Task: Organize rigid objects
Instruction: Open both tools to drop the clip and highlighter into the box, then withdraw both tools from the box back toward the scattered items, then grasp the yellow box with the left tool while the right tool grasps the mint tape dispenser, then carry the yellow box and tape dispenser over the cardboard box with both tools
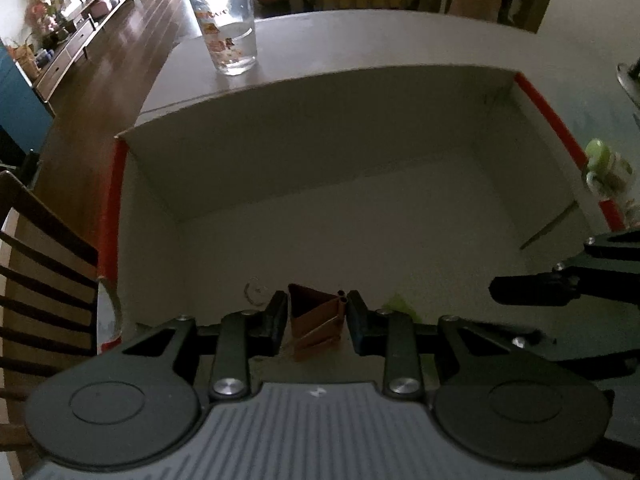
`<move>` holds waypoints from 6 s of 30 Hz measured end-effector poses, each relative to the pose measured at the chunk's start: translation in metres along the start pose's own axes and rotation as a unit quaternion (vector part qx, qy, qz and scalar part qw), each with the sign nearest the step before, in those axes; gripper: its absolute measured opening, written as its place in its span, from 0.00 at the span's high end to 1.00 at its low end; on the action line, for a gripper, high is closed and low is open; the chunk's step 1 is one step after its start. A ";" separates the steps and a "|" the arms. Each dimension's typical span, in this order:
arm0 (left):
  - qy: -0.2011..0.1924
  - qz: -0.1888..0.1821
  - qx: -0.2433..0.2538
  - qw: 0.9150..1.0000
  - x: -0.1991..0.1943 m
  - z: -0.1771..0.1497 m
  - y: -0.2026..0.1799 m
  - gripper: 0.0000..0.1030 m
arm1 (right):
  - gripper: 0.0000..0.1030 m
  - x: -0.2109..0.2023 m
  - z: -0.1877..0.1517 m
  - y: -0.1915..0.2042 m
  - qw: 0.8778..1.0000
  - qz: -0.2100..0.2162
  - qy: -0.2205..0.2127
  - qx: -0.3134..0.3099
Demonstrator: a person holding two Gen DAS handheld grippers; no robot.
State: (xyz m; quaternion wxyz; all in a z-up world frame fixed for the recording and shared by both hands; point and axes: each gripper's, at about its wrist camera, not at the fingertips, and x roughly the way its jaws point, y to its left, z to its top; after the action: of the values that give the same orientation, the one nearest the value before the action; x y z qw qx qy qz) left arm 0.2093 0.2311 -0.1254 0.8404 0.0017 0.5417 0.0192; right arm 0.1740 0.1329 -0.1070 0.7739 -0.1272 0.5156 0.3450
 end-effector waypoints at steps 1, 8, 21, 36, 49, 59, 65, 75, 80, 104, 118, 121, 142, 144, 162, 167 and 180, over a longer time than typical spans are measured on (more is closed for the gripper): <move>-0.003 0.001 -0.001 1.000 -0.003 -0.001 0.000 0.69 | 0.61 -0.002 0.000 0.000 1.000 0.001 -0.003 -0.001; -0.038 -0.001 -0.003 0.999 -0.028 -0.011 -0.004 0.41 | 0.52 -0.028 -0.003 -0.006 0.999 0.003 -0.034 0.002; -0.095 0.008 -0.021 0.995 -0.079 -0.030 -0.012 0.41 | 0.41 -0.076 -0.019 -0.004 0.996 0.007 -0.086 -0.003; -0.178 -0.001 -0.054 0.983 -0.149 -0.044 -0.051 0.31 | 0.26 -0.136 -0.052 -0.010 0.990 0.011 -0.143 -0.010; -0.208 -0.018 -0.062 0.976 -0.172 -0.056 -0.109 0.21 | 0.16 -0.186 -0.089 -0.042 0.983 0.010 -0.183 -0.007; -0.213 -0.032 -0.063 0.974 -0.173 -0.058 -0.153 0.18 | 0.04 -0.211 -0.124 -0.083 0.980 0.003 -0.198 0.004; -0.216 -0.056 -0.061 0.973 -0.167 -0.061 -0.179 0.02 | 0.04 -0.221 -0.148 -0.115 0.979 -0.007 -0.205 0.013; -0.217 -0.065 -0.038 0.973 -0.143 -0.054 -0.228 0.00 | 0.04 -0.227 -0.185 -0.178 0.978 -0.035 -0.199 0.056; -0.192 -0.076 -0.028 0.978 -0.124 -0.052 -0.251 0.00 | 0.04 -0.222 -0.199 -0.204 0.979 -0.047 -0.188 0.060; -0.124 -0.060 0.043 0.990 -0.030 -0.037 -0.363 0.00 | 0.21 -0.150 -0.199 -0.325 0.984 -0.118 -0.113 0.075; -0.051 -0.082 0.005 0.995 0.016 -0.035 -0.389 0.01 | 0.35 -0.111 -0.200 -0.364 0.988 -0.126 -0.070 0.063; -0.052 -0.080 0.015 0.995 0.019 -0.035 -0.396 0.04 | 0.40 -0.106 -0.197 -0.367 0.988 -0.123 -0.065 0.061; -0.040 -0.049 0.042 0.997 0.027 -0.032 -0.408 0.67 | 0.71 -0.093 -0.182 -0.352 0.991 -0.109 -0.074 0.022; -0.039 -0.048 0.037 0.997 0.027 -0.031 -0.405 0.71 | 0.71 -0.095 -0.183 -0.352 0.991 -0.112 -0.073 0.026; -0.087 -0.073 0.012 0.993 -0.020 -0.032 -0.384 0.71 | 0.71 -0.158 -0.204 -0.313 0.988 -0.103 -0.096 0.058; -0.098 -0.077 -0.005 0.992 -0.037 -0.032 -0.367 0.71 | 0.71 -0.179 -0.197 -0.286 0.988 -0.097 -0.110 0.045; -0.139 -0.055 -0.040 0.988 -0.087 -0.040 -0.301 0.71 | 0.71 -0.211 -0.165 -0.207 0.988 -0.067 -0.141 0.004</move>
State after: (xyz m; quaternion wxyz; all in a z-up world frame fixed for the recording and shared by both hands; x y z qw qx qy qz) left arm 0.1459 -0.0731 -0.0703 0.9065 -0.0593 0.4181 -0.0059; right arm 0.1455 -0.1941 -0.0245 0.8607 -0.1083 0.3932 0.3047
